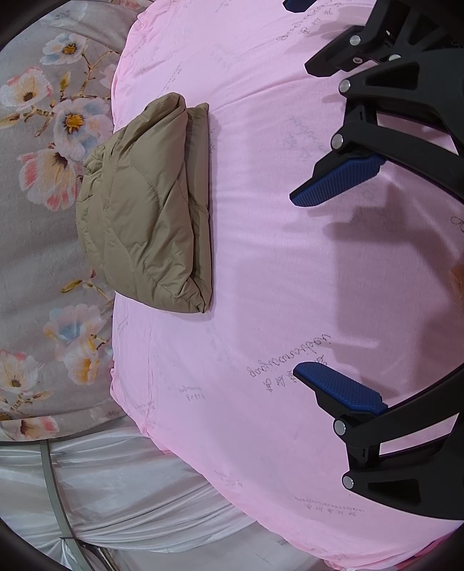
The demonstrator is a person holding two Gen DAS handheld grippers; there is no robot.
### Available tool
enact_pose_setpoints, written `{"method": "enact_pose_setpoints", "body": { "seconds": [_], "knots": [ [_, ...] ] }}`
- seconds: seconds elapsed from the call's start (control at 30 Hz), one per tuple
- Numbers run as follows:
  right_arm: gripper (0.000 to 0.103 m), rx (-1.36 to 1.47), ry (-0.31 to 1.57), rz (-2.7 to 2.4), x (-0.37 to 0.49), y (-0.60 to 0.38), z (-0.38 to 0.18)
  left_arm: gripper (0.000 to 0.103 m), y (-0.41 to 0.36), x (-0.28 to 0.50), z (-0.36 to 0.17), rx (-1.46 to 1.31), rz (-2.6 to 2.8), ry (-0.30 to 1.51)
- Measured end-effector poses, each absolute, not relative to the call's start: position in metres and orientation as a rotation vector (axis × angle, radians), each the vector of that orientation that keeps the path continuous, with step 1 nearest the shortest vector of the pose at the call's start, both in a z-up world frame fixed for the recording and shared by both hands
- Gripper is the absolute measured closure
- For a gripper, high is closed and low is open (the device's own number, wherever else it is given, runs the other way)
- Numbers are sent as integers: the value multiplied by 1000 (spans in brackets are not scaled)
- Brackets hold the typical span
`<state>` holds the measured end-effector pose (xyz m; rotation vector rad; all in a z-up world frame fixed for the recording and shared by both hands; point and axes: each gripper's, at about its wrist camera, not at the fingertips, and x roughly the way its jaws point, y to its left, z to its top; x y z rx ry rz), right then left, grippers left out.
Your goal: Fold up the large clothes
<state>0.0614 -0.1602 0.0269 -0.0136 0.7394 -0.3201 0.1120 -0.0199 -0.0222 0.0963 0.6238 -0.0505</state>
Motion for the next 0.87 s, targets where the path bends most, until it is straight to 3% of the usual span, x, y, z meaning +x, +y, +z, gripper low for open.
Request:
{"method": "enact_pose_setpoints", "body": {
  "seconds": [0.87],
  "knots": [
    [22,-15,739,-320,61,-160,27,20,-22,110,-21,100,-47,616]
  ]
}}
